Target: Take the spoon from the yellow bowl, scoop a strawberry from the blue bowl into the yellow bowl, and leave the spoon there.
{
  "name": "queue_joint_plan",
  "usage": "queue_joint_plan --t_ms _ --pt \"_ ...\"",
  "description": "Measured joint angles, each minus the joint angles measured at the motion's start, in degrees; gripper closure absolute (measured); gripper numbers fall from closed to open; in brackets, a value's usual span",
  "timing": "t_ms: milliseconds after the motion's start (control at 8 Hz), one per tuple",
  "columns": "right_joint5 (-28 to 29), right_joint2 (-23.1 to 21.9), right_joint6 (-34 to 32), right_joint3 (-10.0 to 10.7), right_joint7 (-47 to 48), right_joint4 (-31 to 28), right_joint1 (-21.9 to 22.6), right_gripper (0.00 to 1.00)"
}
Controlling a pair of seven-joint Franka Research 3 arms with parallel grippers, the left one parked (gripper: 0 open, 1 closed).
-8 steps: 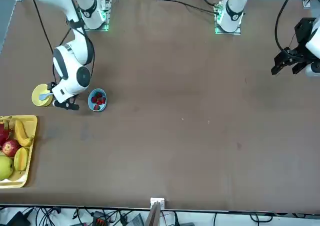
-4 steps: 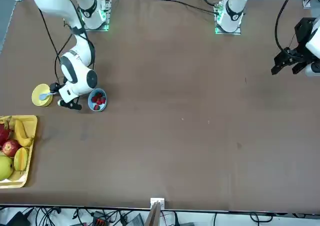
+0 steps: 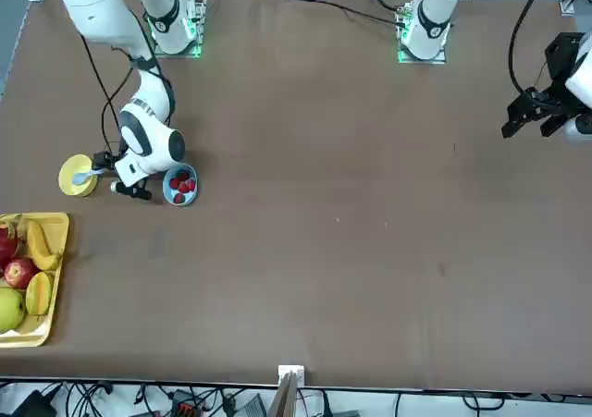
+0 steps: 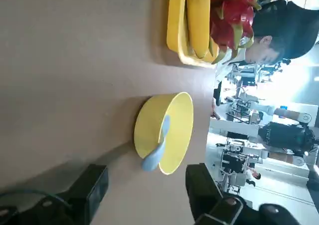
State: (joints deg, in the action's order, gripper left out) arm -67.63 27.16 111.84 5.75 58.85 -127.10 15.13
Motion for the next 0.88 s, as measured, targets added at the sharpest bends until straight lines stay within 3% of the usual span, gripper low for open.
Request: queue_joint_plan --t_ms 875 --pt "-8.5 6.32 -5.71 0.22 8.04 -0.51 -0.05 0.18"
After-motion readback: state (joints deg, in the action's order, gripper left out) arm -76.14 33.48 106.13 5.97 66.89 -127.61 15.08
